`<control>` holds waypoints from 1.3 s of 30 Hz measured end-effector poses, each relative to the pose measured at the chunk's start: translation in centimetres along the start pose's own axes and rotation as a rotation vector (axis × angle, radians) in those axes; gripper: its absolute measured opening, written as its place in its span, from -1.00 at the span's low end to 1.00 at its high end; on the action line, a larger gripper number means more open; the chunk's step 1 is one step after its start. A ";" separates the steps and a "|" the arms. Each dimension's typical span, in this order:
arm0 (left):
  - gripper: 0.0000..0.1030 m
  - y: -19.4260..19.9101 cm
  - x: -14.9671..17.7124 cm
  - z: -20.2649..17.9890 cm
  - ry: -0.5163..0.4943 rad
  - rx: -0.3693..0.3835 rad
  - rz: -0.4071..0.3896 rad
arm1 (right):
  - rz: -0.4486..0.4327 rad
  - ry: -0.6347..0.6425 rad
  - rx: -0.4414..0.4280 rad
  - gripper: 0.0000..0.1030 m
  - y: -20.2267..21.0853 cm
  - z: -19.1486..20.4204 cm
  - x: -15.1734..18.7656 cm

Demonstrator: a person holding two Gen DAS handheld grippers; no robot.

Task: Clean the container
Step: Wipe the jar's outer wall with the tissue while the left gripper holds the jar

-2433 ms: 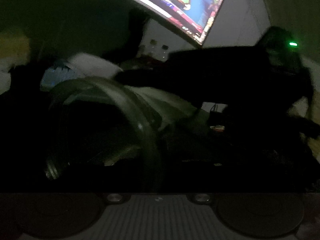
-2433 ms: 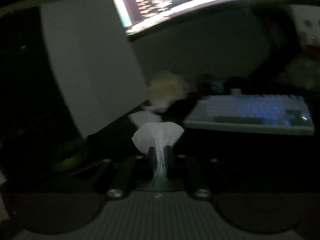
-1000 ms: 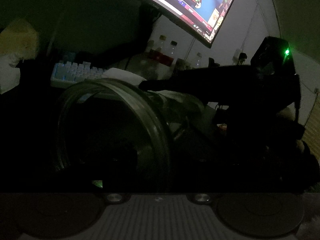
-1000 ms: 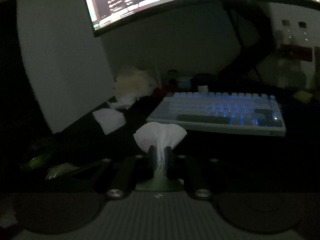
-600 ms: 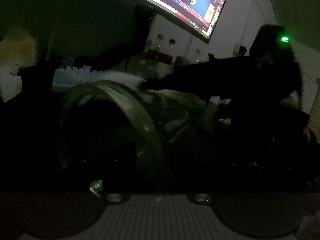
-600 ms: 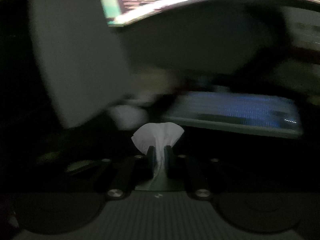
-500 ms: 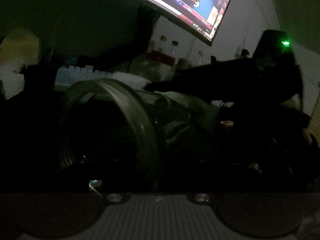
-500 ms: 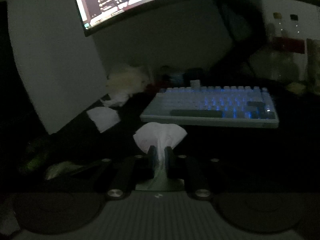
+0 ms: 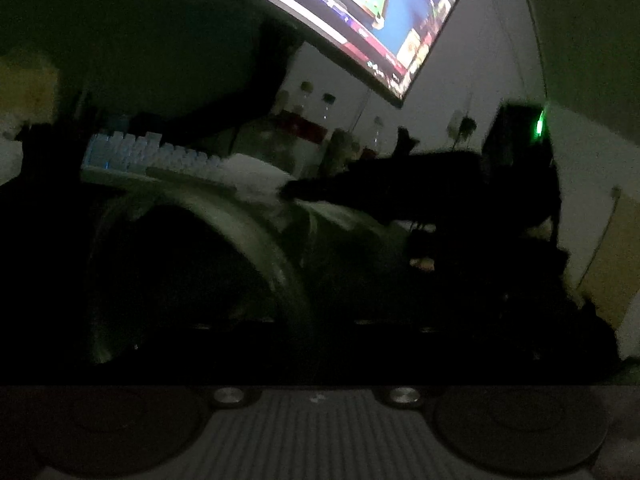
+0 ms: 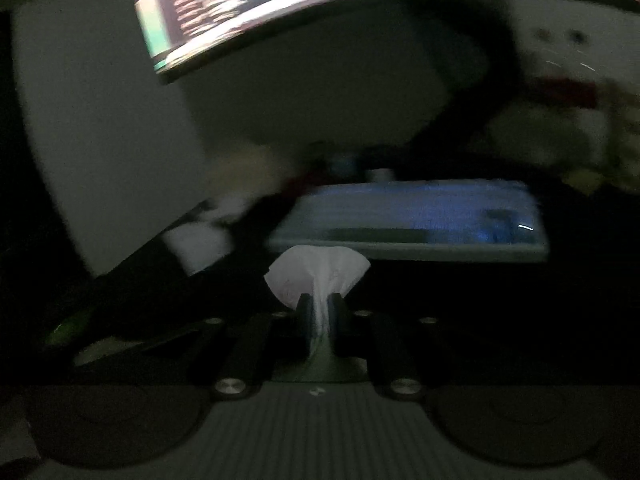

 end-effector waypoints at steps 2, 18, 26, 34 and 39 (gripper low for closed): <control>-0.91 0.3 -0.8 0.3 0.063 0.036 -0.020 | -0.031 -0.032 -0.005 -0.80 1.1 -1.2 -0.5; -0.19 0.8 0.0 -1.3 -0.132 -0.066 0.016 | -0.001 0.071 -0.155 -0.79 1.2 3.5 0.7; -0.11 0.3 0.8 0.2 -0.114 -0.085 0.022 | -0.002 0.109 -0.147 -0.79 0.7 4.7 1.6; 0.07 0.6 0.8 1.6 -0.059 -0.093 -0.001 | -0.001 0.133 -0.124 -0.79 -0.1 4.9 1.4; 0.03 0.4 0.8 1.6 -0.076 -0.118 0.004 | 0.012 0.159 -0.115 -0.77 -0.9 5.6 1.0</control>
Point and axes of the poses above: each gripper's, at about its wrist camera, not at the fingertips, and y roughly against the way its jaws point, z to its left, x to its underside, the point moved 1 cm from there along -y, roughly the way its jaws point
